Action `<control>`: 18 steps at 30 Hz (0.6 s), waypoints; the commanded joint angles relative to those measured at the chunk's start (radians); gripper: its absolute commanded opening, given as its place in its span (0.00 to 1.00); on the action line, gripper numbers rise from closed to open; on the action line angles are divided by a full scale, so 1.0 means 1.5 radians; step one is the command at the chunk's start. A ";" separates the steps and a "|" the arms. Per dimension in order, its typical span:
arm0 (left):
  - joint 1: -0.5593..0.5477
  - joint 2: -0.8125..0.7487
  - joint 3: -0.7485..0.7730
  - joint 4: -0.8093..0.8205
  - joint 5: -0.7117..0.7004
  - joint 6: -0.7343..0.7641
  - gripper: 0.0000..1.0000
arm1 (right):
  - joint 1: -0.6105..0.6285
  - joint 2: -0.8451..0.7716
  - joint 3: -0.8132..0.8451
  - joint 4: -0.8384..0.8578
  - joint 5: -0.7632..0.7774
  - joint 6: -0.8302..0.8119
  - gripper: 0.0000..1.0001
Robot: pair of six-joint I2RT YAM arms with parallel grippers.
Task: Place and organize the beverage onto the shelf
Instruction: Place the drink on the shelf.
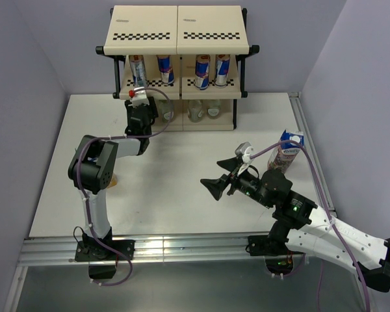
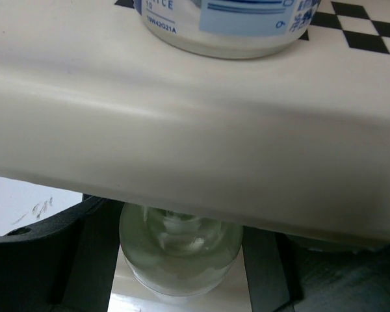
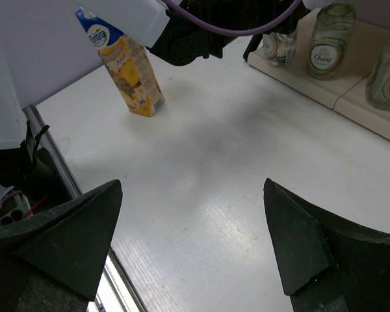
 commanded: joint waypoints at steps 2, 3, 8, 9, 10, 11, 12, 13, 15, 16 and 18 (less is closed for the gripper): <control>0.007 -0.002 0.016 0.183 -0.002 -0.007 0.04 | -0.002 -0.010 0.001 0.008 -0.001 -0.009 0.96; 0.007 0.003 0.016 0.186 -0.003 -0.003 0.04 | -0.002 -0.011 0.000 0.008 -0.002 -0.009 0.96; 0.007 0.023 0.027 0.188 -0.008 0.009 0.06 | -0.002 -0.013 -0.002 0.010 -0.002 -0.010 0.96; 0.007 0.027 0.028 0.189 -0.007 0.009 0.06 | -0.002 -0.013 -0.003 0.011 -0.002 -0.010 0.96; 0.007 0.030 0.029 0.192 -0.007 0.011 0.06 | -0.002 -0.012 -0.003 0.011 -0.003 -0.010 0.96; 0.007 0.033 0.030 0.194 -0.007 0.017 0.06 | -0.002 -0.012 -0.004 0.011 -0.003 -0.011 0.96; 0.008 0.038 0.031 0.190 -0.011 0.018 0.06 | -0.002 -0.012 -0.003 0.011 -0.002 -0.011 0.96; 0.007 0.041 0.038 0.186 -0.015 0.019 0.06 | -0.002 -0.012 -0.003 0.011 -0.002 -0.011 0.96; 0.007 0.048 0.046 0.178 -0.021 0.030 0.05 | -0.001 -0.012 -0.004 0.011 -0.002 -0.011 0.96; 0.007 0.051 0.053 0.172 -0.024 0.034 0.05 | -0.001 -0.012 -0.004 0.012 -0.002 -0.011 0.96; 0.007 0.058 0.057 0.175 -0.031 0.045 0.04 | -0.001 -0.011 -0.004 0.012 -0.002 -0.011 0.96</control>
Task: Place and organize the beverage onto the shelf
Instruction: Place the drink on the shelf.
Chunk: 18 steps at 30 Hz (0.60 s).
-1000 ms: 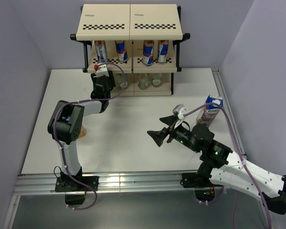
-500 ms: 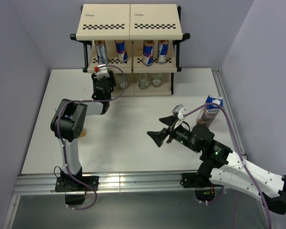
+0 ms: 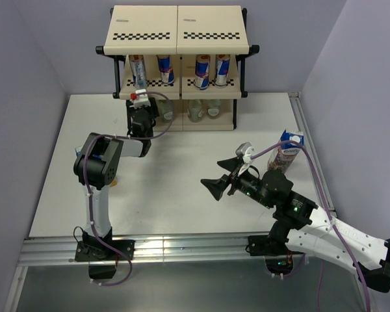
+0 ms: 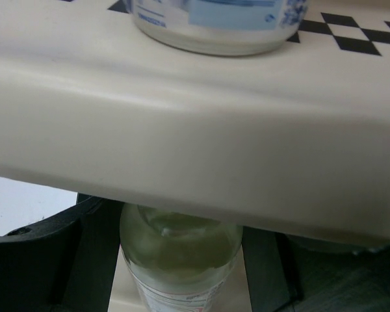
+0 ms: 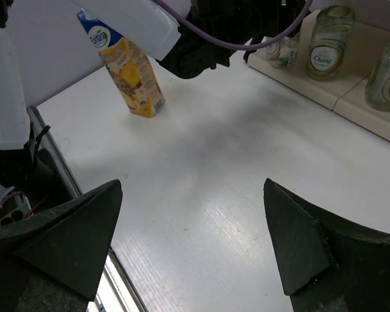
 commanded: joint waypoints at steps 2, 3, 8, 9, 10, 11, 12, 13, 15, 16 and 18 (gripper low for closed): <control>0.008 0.010 0.053 0.078 -0.024 0.027 0.03 | -0.002 -0.005 -0.003 0.013 -0.002 -0.010 0.96; 0.008 0.012 0.050 0.083 -0.022 0.030 0.03 | -0.002 -0.005 -0.003 0.012 -0.004 -0.011 0.96; 0.008 0.027 0.055 0.101 -0.024 0.043 0.00 | -0.001 -0.004 -0.003 0.012 -0.005 -0.010 0.96; 0.008 0.032 0.058 0.106 -0.023 0.046 0.00 | -0.001 -0.005 -0.003 0.013 -0.005 -0.010 0.96; 0.008 0.034 0.060 0.106 -0.024 0.048 0.00 | -0.001 -0.006 -0.003 0.012 -0.005 -0.010 0.96; 0.008 0.037 0.063 0.099 -0.023 0.048 0.00 | -0.002 -0.006 -0.004 0.013 -0.005 -0.010 0.96; 0.008 0.042 0.071 0.095 -0.024 0.047 0.00 | -0.001 -0.007 -0.004 0.012 -0.005 -0.009 0.96; 0.008 0.045 0.073 0.092 -0.026 0.044 0.01 | -0.002 -0.008 -0.005 0.012 -0.006 -0.008 0.96; 0.008 0.052 0.075 0.100 -0.032 0.043 0.00 | -0.001 -0.008 -0.006 0.012 -0.004 -0.009 0.96; 0.008 0.055 0.076 0.102 -0.035 0.042 0.00 | -0.002 -0.008 -0.006 0.013 -0.006 -0.008 0.96; 0.008 0.060 0.080 0.106 -0.047 0.041 0.00 | -0.001 -0.008 -0.005 0.013 -0.009 -0.009 0.96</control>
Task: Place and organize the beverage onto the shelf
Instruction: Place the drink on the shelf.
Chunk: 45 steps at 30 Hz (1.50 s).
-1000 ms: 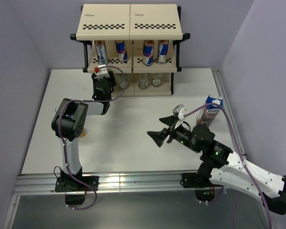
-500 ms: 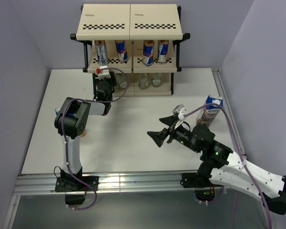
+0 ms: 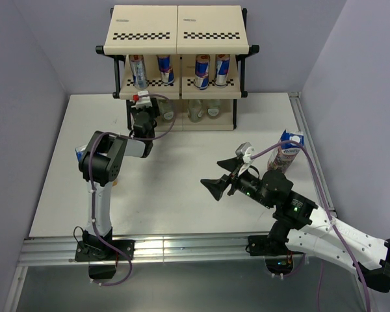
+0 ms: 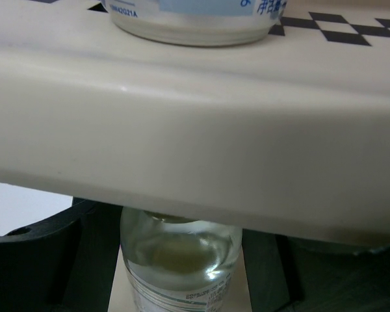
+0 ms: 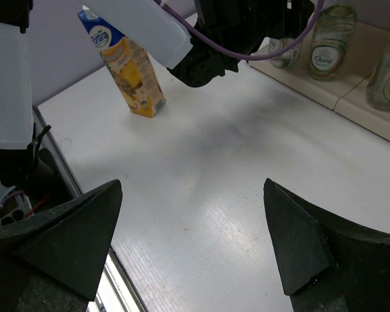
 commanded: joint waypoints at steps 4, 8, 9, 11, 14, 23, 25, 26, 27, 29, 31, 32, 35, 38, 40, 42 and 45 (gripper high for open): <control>0.010 0.013 0.056 0.047 -0.057 -0.004 0.00 | -0.002 -0.011 -0.006 0.013 -0.009 -0.008 0.96; 0.010 0.025 0.071 0.055 -0.080 0.008 0.00 | -0.002 -0.011 -0.006 0.012 -0.017 -0.007 0.96; 0.010 0.028 0.074 0.060 -0.080 0.011 0.00 | -0.001 -0.012 -0.006 0.012 -0.019 -0.007 0.96; 0.010 0.035 0.076 0.072 -0.082 0.014 0.00 | -0.001 -0.014 -0.007 0.012 -0.019 -0.007 0.96; 0.010 0.046 0.076 0.097 -0.069 0.048 0.00 | -0.001 -0.018 -0.009 0.013 -0.019 -0.004 0.96; 0.011 0.069 0.087 0.114 -0.079 0.056 0.00 | -0.001 -0.023 -0.013 0.029 -0.019 -0.004 0.96; 0.010 0.071 0.089 0.107 -0.085 0.057 0.00 | -0.001 -0.022 -0.013 0.030 -0.019 -0.004 0.96; 0.010 0.069 0.082 0.110 -0.085 0.059 0.00 | -0.001 -0.022 -0.013 0.030 -0.019 -0.004 0.96; 0.011 0.068 0.077 0.114 -0.083 0.058 0.00 | -0.001 -0.022 -0.013 0.031 -0.019 -0.004 0.96; 0.010 0.065 0.072 0.119 -0.084 0.060 0.06 | -0.001 -0.022 -0.014 0.033 -0.019 -0.004 0.96; 0.010 0.065 0.070 0.107 -0.080 0.060 0.22 | -0.002 -0.021 -0.014 0.033 -0.034 -0.004 0.96; 0.010 0.064 0.069 0.105 -0.078 0.060 0.28 | -0.001 -0.021 -0.014 0.033 -0.035 -0.004 0.96; 0.009 0.059 0.062 0.102 -0.072 0.053 0.46 | -0.001 -0.020 -0.014 0.032 -0.035 -0.004 0.96; 0.009 0.058 0.068 0.084 -0.072 0.049 0.56 | -0.002 -0.021 -0.013 0.031 -0.035 -0.004 0.96; 0.009 0.056 0.069 0.076 -0.069 0.047 0.62 | -0.001 -0.022 -0.013 0.030 -0.036 -0.005 0.96; 0.009 0.054 0.066 0.074 -0.070 0.044 0.67 | -0.001 -0.022 -0.013 0.029 -0.036 -0.004 0.96; 0.009 0.050 0.070 0.057 -0.081 0.036 0.77 | -0.001 -0.023 -0.013 0.029 -0.036 -0.005 0.96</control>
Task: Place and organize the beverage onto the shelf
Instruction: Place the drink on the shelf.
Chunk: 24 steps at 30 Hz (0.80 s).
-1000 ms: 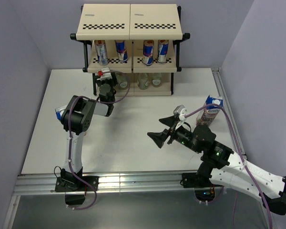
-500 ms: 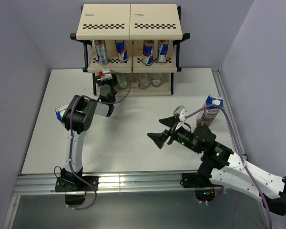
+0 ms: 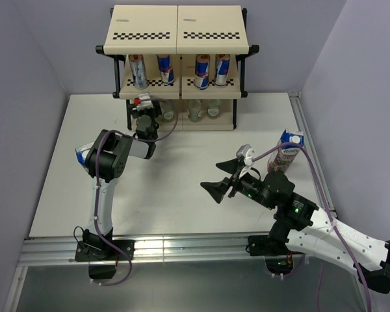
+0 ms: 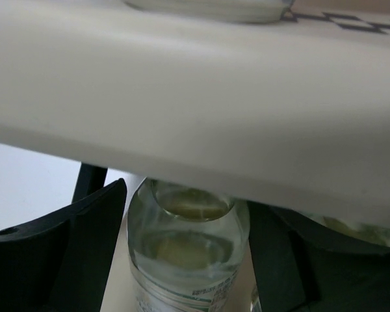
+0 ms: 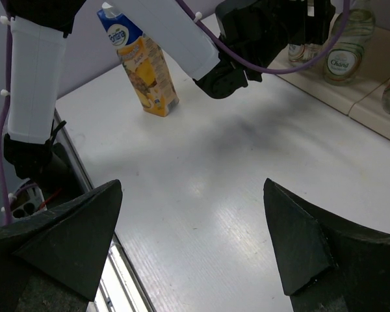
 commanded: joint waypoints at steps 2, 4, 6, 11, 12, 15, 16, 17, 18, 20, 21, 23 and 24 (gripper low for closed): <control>0.017 -0.015 0.042 -0.060 -0.038 0.004 0.79 | -0.001 -0.008 -0.003 0.021 -0.005 -0.004 0.96; 0.017 -0.018 0.035 -0.053 -0.035 0.004 0.81 | -0.001 -0.008 -0.003 0.021 -0.004 -0.004 0.96; 0.017 -0.022 0.027 -0.052 -0.035 0.004 0.85 | -0.001 -0.009 -0.003 0.019 -0.003 -0.005 0.96; 0.015 -0.033 0.010 -0.045 -0.038 0.006 0.90 | -0.001 -0.006 -0.003 0.020 -0.009 -0.007 0.96; 0.015 -0.033 0.009 -0.046 -0.043 0.003 0.90 | -0.001 -0.005 -0.003 0.020 -0.009 -0.005 0.96; 0.015 -0.038 0.001 -0.047 -0.048 -0.001 0.92 | -0.001 -0.005 -0.002 0.019 -0.012 -0.007 0.96; 0.014 -0.039 -0.002 -0.048 -0.048 -0.002 0.93 | -0.001 -0.005 -0.001 0.019 -0.012 -0.007 0.96; 0.014 -0.040 -0.004 -0.047 -0.050 -0.003 0.93 | -0.001 -0.006 -0.002 0.019 -0.012 -0.007 0.96; 0.013 -0.040 -0.005 -0.046 -0.050 -0.003 0.93 | -0.001 -0.006 -0.002 0.019 -0.012 -0.007 0.96; 0.012 -0.041 -0.010 -0.041 -0.053 -0.003 0.93 | -0.001 -0.003 -0.001 0.020 -0.013 -0.009 0.96; 0.010 -0.041 -0.012 -0.039 -0.052 -0.003 0.94 | -0.001 -0.002 -0.001 0.019 -0.013 -0.009 0.96; 0.008 -0.043 -0.019 -0.037 -0.054 -0.003 0.95 | -0.001 0.000 0.000 0.019 -0.014 -0.010 0.96; 0.005 -0.044 -0.022 -0.029 -0.057 -0.003 0.97 | -0.001 0.001 0.000 0.019 -0.014 -0.010 0.96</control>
